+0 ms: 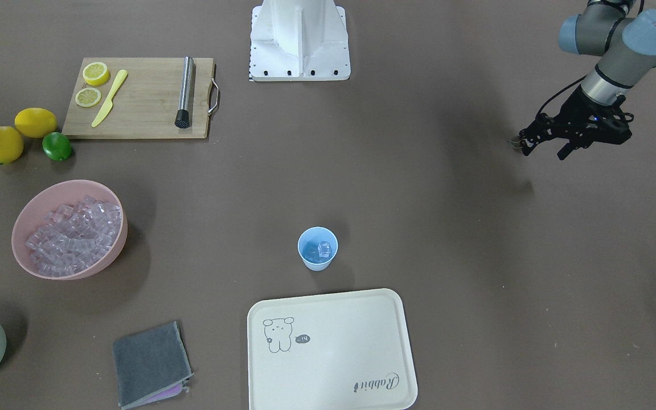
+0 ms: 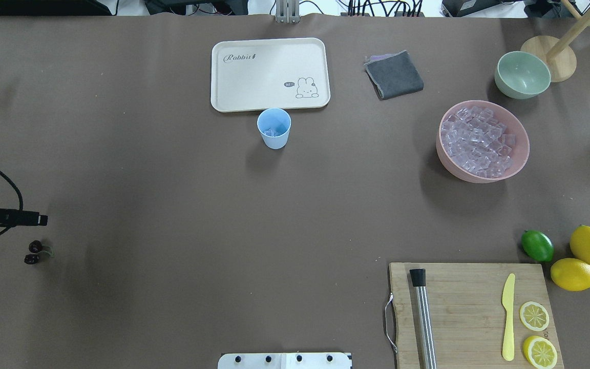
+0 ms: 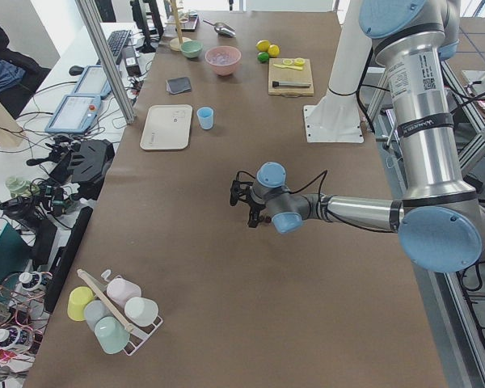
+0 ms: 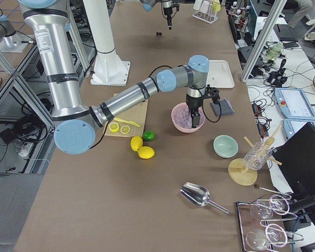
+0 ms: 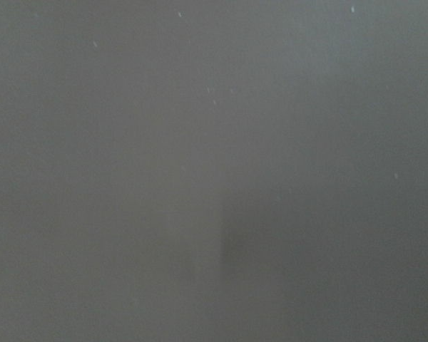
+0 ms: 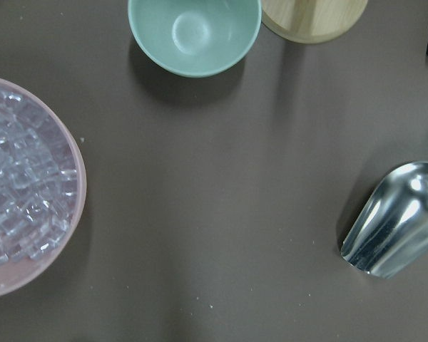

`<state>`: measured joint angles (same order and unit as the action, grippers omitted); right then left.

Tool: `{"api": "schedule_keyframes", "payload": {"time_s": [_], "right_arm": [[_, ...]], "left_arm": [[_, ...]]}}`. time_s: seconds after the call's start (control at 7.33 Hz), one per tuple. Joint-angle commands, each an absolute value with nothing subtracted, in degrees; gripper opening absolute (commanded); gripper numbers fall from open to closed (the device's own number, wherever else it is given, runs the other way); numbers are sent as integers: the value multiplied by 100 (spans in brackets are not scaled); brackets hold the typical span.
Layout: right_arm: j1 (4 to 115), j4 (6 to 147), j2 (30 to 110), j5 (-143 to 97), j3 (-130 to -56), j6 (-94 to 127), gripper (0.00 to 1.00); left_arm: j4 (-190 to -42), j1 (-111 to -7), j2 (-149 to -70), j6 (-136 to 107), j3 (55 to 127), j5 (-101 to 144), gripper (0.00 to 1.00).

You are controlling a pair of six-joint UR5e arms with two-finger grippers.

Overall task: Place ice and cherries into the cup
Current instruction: 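Withdraw the right arm to rest while the left gripper reaches toward the cherries, then lower the left gripper onto the dark cherries and grasp them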

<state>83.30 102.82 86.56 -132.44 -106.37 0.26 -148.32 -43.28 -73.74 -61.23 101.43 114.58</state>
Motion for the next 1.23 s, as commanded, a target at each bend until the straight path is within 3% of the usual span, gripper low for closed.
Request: {"api": "schedule_keyframes", "payload": {"time_s": [0.0, 0.68, 0.82, 0.95, 1.09], "right_arm": [[8919, 9891, 9585, -13744, -10565, -692, 100], [9333, 9782, 9905, -13676, -10547, -712, 99], [9343, 9782, 9888, -13667, -10538, -695, 99], [9351, 9782, 9879, -13667, -10538, -660, 99], [9352, 9791, 9888, -13667, -10538, -650, 99]], "left_arm": [[-14967, -4123, -7260, -6152, 10177, 11435, 98], [-14950, -3437, -7559, -6223, 9852, 10759, 97], [-14950, -3410, -7515, -6223, 9931, 10767, 80], [-14941, -3410, -7471, -6197, 9993, 10784, 41], [-14933, -3410, -7479, -6153, 10002, 10784, 35]]}}
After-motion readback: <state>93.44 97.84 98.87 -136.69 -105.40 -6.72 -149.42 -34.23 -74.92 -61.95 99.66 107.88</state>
